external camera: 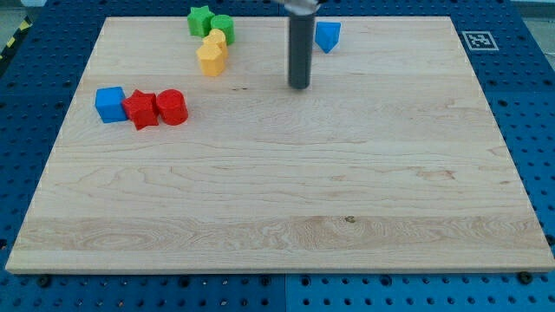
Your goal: Slide the yellow hexagon towards the left
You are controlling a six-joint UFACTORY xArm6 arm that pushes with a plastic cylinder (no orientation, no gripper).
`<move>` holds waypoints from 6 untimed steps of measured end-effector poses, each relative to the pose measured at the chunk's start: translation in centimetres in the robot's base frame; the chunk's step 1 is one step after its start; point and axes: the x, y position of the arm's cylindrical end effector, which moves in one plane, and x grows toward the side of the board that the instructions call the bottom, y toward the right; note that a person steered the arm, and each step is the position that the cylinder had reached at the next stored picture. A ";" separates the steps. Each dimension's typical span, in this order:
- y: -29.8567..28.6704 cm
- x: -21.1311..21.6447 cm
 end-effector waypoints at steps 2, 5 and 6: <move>-7.5 -2.7; -19.4 -3.4; -20.0 -4.2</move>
